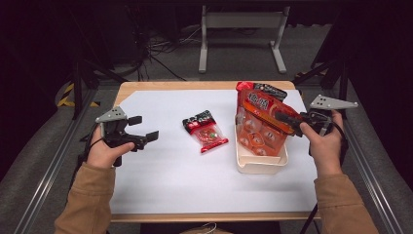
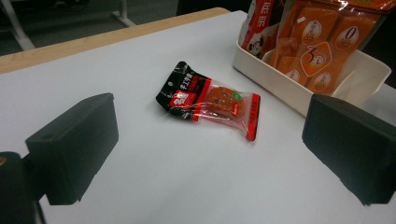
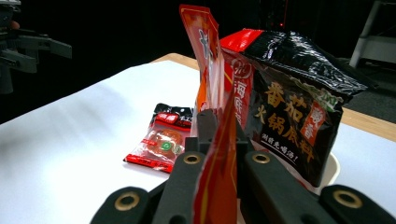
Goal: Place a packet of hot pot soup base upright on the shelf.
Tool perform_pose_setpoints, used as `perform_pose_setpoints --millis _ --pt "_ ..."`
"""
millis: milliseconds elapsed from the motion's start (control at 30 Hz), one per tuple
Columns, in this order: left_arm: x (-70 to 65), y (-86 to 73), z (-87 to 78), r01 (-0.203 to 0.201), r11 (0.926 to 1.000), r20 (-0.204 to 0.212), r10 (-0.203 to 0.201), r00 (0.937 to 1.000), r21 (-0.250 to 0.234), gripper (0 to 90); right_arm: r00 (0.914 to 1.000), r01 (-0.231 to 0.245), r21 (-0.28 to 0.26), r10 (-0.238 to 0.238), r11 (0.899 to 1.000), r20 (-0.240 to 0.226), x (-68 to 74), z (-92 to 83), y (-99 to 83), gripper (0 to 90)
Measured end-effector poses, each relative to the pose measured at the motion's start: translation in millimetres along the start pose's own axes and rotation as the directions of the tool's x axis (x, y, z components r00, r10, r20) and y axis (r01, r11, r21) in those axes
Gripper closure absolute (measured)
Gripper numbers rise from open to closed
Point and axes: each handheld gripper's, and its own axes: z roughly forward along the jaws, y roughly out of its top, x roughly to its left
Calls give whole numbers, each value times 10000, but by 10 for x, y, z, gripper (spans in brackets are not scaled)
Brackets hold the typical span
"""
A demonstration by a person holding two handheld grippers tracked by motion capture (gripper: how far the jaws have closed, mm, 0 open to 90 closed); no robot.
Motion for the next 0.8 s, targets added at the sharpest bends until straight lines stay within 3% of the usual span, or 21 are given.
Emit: perform_pose_setpoints --millis 233,367,567,800 --pt "-19 4 84 -109 9997 9 109 9999 211 83 9999 21 18 -21 10000 125 15 -15 5 876" --pt "-30 4 120 29 10000 -1 -29 10000 49 97 9997 54 -148 -51 9999 243 27 -56 12 783" --pt "-26 8 131 115 9998 -84 -116 9999 -141 116 9990 -86 -609 113 9981 433 16 -200 12 568" --pt "-22 22 151 127 9997 -125 -130 9998 -219 122 9971 -32 -783 91 9969 753 29 -380 -34 510"
